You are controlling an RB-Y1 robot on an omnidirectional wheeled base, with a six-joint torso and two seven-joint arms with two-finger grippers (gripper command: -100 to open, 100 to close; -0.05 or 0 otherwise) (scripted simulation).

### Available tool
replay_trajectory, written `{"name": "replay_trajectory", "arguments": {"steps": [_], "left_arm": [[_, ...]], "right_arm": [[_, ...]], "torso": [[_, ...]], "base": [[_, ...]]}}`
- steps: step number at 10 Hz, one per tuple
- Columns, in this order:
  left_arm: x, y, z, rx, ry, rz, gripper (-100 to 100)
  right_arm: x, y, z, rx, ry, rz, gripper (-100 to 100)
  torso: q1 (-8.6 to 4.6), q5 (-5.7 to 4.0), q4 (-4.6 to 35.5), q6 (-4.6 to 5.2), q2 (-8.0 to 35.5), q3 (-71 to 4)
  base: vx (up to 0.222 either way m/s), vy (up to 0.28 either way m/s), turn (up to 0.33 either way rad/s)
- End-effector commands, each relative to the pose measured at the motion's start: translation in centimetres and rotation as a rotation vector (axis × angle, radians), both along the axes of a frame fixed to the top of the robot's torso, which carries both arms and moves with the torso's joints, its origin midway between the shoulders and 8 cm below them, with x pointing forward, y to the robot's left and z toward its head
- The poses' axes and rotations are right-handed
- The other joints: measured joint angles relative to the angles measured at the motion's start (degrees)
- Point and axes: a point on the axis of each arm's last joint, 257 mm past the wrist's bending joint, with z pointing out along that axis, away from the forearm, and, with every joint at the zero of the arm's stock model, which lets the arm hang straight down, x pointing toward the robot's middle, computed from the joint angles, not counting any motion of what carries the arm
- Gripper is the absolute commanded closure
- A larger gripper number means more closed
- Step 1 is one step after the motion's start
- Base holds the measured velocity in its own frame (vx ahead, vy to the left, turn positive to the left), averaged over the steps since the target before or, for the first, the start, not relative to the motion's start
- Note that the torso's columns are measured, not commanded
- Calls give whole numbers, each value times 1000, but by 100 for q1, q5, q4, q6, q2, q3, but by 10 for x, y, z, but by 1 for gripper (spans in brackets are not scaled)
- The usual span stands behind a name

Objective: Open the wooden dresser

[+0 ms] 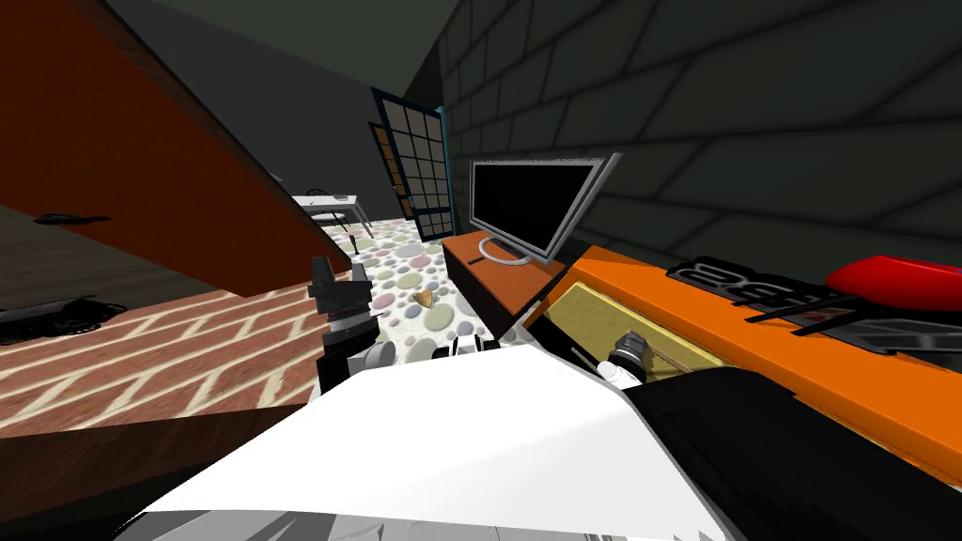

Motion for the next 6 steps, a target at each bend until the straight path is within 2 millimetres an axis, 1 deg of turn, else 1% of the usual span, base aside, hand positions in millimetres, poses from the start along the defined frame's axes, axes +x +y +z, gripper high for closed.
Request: {"name": "replay_trajectory", "arguments": {"steps": [1,2,3,4,5,6], "left_arm": [[0,0,0,0,0,0,0],[0,0,0,0,0,0,0],[0,0,0,0,0,0,0],[0,0,0,0,0,0,0],[0,0,0,0,0,0,0],[0,0,0,0,0,0,0]], "right_arm": [[33,8,12,-21,-25,44,100],[32,11,6,-9,-17,45,100],[47,14,12,-18,-30,62,100],[47,16,8,-11,-23,65,100],[60,21,13,-16,-35,79,100],[60,23,10,-11,-28,83,100]], "torso": [[14,8,4,2,7,4],[34,20,4,6,5,1],[43,26,0,10,-7,-8],[49,35,-1,9,-19,-17],[50,33,-5,9,-27,-22],[56,42,-2,7,-26,-24]], "base": [[-46,23,-143],[-46,18,-37],[-42,15,-85],[-27,11,-40],[-24,17,-93],[-20,14,-46]]}}
